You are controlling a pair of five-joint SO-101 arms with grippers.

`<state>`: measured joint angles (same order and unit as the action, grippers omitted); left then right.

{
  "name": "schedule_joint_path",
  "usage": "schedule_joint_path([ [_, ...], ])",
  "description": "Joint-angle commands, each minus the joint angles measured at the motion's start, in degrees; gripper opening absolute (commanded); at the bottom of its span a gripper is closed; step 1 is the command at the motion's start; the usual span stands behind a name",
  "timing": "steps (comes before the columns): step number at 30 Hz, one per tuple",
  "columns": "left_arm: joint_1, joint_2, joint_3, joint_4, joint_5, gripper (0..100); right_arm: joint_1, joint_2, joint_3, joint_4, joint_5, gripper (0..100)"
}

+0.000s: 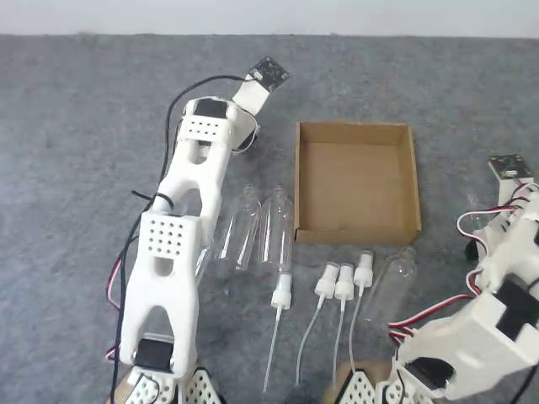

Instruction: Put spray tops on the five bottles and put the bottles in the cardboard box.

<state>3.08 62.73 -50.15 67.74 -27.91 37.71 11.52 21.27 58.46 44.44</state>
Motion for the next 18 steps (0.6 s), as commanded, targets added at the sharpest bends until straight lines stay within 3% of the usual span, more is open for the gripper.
schedule_joint_path([
  [1, -1.4, 5.4, -15.7, 14.7, 1.7, 4, -0.2, 0.0, -0.2, 1.0, -0.5, 0.9],
  [7, -2.7, 9.7, -37.1, 33.5, 5.7, 4, -0.2, -0.1, -0.2, 1.1, -0.5, 0.9],
  [10, -5.6, 8.1, -40.3, 33.1, 9.0, 1, -0.1, -0.6, -0.2, 1.1, -0.5, 0.9],
  [13, -8.1, 3.3, -33.6, 33.2, 10.2, 1, -0.1, -0.6, -0.2, 1.2, -0.5, 0.9],
  [18, -11.2, -10.9, -12.1, 33.2, 10.3, 1, -0.1, -0.6, -0.2, 1.2, -0.5, 1.0],
])
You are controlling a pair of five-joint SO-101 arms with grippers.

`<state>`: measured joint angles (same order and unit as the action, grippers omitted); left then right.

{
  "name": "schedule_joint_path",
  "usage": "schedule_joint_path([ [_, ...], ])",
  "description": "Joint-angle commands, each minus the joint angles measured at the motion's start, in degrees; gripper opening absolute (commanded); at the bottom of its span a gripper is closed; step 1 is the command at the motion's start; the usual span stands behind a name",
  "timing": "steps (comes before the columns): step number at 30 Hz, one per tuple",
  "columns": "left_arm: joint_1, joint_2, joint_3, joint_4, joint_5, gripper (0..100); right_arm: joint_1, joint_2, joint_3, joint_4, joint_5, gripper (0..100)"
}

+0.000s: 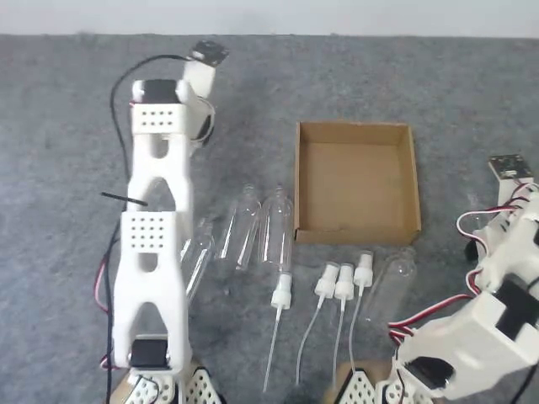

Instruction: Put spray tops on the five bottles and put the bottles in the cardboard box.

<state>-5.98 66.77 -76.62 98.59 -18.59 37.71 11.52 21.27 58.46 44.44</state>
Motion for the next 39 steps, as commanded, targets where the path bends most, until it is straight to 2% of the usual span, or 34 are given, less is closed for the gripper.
schedule_joint_path([
  [1, -2.5, -18.7, 19.4, 2.3, 0.8, 1, -0.2, -0.6, -0.2, 1.2, -0.5, 1.0],
  [6, -2.8, -40.6, 45.8, 1.4, -0.8, 1, -0.1, -0.5, -0.3, 2.8, 3.4, 1.0],
  [11, -2.9, -63.8, 75.5, -8.3, -2.6, 1, 1.1, -0.7, -0.4, 5.2, 3.8, 2.1],
  [18, 0.6, -92.8, 108.4, -19.1, -2.1, 2, 1.2, -1.0, -0.9, 5.7, 3.6, 20.3],
  [25, 6.2, -106.3, 120.7, -20.4, 3.0, 2, -3.0, -5.7, -6.2, 12.3, -0.8, 27.6],
  [31, 10.5, -109.5, 131.0, -28.7, 7.9, 2, -4.9, -4.8, -9.3, 12.4, -1.1, 28.7],
  [39, 9.8, -109.8, 132.1, -30.2, 8.0, 2, -6.2, 6.6, -25.3, 18.7, 0.4, 28.6],
])
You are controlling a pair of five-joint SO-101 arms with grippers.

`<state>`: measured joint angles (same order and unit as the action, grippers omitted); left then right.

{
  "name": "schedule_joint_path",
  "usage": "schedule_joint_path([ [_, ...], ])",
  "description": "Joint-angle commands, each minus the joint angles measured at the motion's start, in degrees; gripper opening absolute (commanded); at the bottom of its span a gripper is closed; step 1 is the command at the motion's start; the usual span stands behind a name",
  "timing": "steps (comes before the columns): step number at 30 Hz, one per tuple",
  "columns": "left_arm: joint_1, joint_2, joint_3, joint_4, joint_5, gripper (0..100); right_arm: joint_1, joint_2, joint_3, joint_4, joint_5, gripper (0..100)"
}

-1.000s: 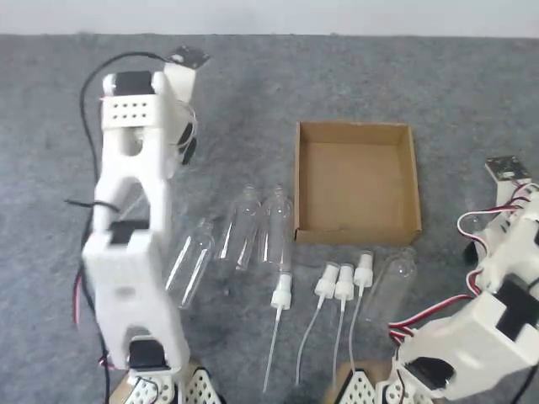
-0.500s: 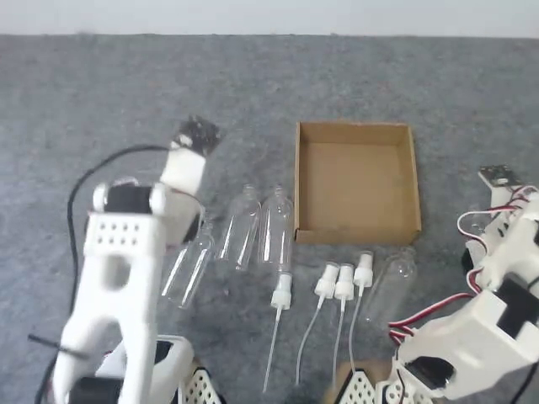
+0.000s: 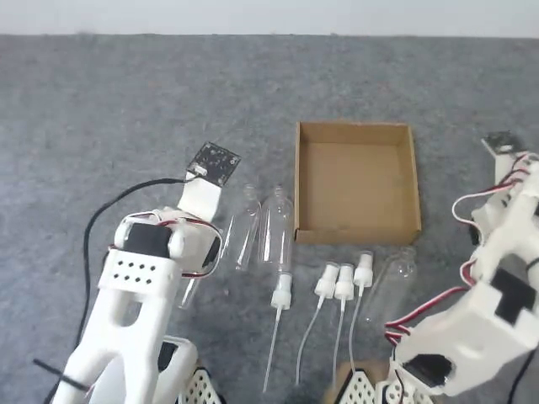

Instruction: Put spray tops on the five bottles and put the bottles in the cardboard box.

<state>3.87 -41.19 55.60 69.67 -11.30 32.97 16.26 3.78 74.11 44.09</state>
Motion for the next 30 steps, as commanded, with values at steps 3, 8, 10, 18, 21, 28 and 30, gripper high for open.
schedule_joint_path([
  [3, -0.1, -1.8, -0.1, -1.3, 0.7, 2, -1.5, 7.0, -12.0, 4.3, 1.7, 28.5],
  [8, 0.4, -1.8, -0.1, -1.3, 0.7, 2, -1.3, 10.6, -13.5, 4.3, 1.5, 16.9],
  [10, 0.4, -1.8, -0.1, -1.3, 0.7, 2, -1.2, 10.6, -13.7, 4.3, 1.5, 8.0],
  [18, 0.0, -3.6, -3.8, -1.8, 0.6, 1, -3.0, -3.3, -13.6, 10.1, 1.2, 0.6],
  [21, 0.0, -7.5, -8.7, -1.3, 0.8, 1, -6.0, -13.2, -13.4, 13.1, -2.8, 0.6],
  [28, 0.1, -17.0, -24.0, 3.3, 4.6, 1, -22.9, -38.1, -4.1, 14.6, -14.2, 0.6],
  [30, -0.1, -17.8, -29.6, 4.0, 6.9, 1, -30.5, -45.2, 0.9, 12.5, -17.8, 0.6],
])
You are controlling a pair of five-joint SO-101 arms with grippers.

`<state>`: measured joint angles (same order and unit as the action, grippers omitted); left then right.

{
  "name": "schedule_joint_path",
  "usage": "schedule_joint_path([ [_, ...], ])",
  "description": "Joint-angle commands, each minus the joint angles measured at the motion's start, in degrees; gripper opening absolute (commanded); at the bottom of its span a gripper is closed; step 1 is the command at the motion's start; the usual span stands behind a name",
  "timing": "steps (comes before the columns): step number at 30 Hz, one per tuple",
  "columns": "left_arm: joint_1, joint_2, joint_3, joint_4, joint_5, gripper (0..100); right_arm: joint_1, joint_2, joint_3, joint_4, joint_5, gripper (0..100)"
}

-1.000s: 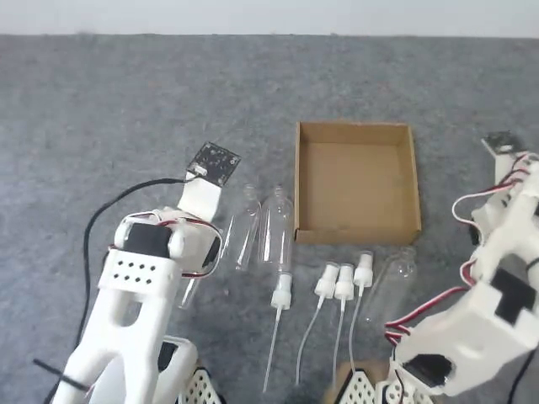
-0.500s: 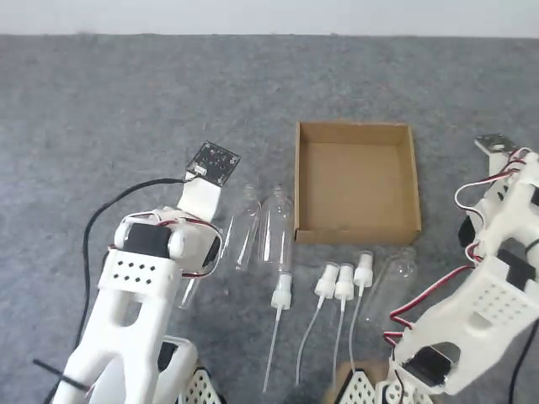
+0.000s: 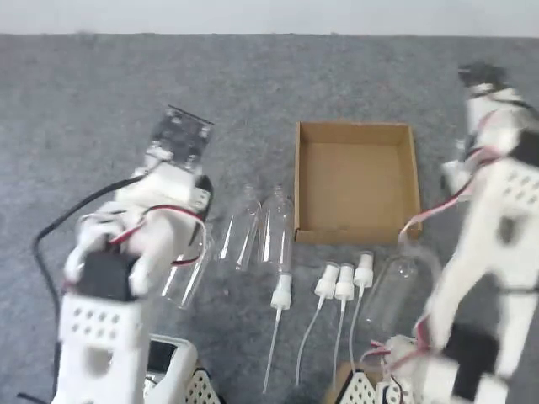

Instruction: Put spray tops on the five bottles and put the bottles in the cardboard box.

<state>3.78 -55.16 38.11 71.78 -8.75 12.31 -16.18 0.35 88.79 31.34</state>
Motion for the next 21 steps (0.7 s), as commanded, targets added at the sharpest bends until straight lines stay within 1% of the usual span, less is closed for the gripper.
schedule_joint_path([
  [1, 0.0, -4.0, -15.0, 2.1, 5.5, 1, -13.9, -16.2, 7.0, -3.7, -6.9, 0.6],
  [4, 0.1, -4.0, -22.7, 1.3, 10.4, 1, -26.8, -24.2, 14.9, -8.4, -12.3, 0.5],
  [6, 0.1, -4.1, -27.2, -0.7, 14.3, 1, -35.0, -27.5, 20.7, -12.3, -15.0, 0.5],
  [8, 0.1, -4.2, -30.8, -2.8, 17.3, 1, -41.6, -29.3, 26.1, -16.8, -17.1, 0.5],
  [10, 0.1, -4.2, -33.1, -4.6, 19.3, 1, -46.5, -30.1, 30.6, -21.5, -18.5, 0.5],
  [14, 0.1, -4.2, -33.6, -9.1, 24.0, 1, -53.1, -30.3, 38.0, -31.8, -19.2, 0.6],
  [16, 0.1, -3.9, -33.5, -9.8, 26.4, 1, -55.7, -30.6, 41.8, -36.9, -19.2, 0.6],
  [19, 0.4, -4.0, -30.9, -12.3, 29.4, 1, -57.4, -30.8, 45.2, -42.9, -18.6, 0.6],
  [21, 0.4, -4.1, -28.2, -15.2, 30.4, 1, -57.7, -30.9, 46.4, -44.5, -18.6, 0.6],
])
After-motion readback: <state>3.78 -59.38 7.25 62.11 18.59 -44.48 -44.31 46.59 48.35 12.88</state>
